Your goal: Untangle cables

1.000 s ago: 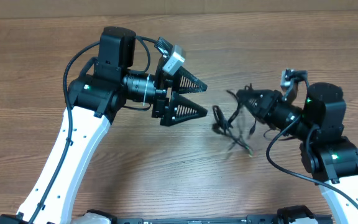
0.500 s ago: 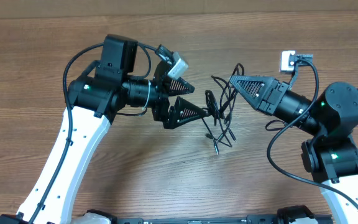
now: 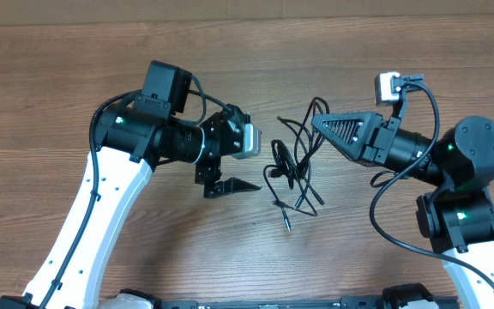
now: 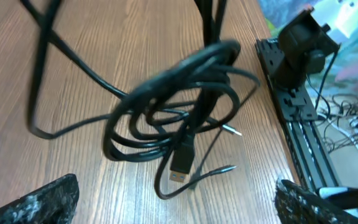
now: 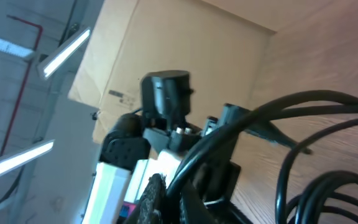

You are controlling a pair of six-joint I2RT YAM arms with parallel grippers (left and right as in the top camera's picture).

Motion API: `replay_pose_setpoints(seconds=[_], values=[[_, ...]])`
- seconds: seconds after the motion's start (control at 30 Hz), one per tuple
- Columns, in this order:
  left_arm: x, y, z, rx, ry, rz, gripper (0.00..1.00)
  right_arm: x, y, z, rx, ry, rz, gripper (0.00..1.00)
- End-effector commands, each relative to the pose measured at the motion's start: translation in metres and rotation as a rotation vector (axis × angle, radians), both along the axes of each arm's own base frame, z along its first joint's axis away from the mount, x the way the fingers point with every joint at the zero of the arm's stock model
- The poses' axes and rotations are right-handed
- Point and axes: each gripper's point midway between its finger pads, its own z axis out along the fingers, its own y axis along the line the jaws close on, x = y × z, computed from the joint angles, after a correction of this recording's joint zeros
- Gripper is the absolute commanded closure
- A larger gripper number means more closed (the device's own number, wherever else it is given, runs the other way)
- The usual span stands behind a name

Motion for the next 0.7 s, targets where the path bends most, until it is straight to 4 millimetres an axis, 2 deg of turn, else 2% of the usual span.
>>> replay_pose_setpoints(seconds=[0.0, 0.13, 0.37, 0.57, 0.67], values=[[-0.01, -0.006, 0.013, -0.064, -0.1, -0.106, 0.0, -0.008, 0.0, 0.019, 0.046, -0.012, 0.028, 0.96], [-0.018, -0.015, 0.016, -0.09, -0.113, -0.152, 0.0, -0.015, 0.001, 0.031, 0.068, -0.046, 0.056, 0.96], [-0.027, -0.034, 0.023, -0.129, -0.16, -0.225, 0.0, -0.02, 0.003, 0.029, 0.065, -0.034, 0.092, 0.96], [-0.027, -0.037, 0.024, -0.133, -0.181, -0.233, 0.0, -0.026, 0.005, 0.028, 0.056, -0.033, 0.126, 0.96], [-0.02, -0.037, 0.022, -0.114, -0.211, -0.218, 0.0, -0.028, 0.006, 0.027, 0.054, -0.032, 0.135, 0.96]])
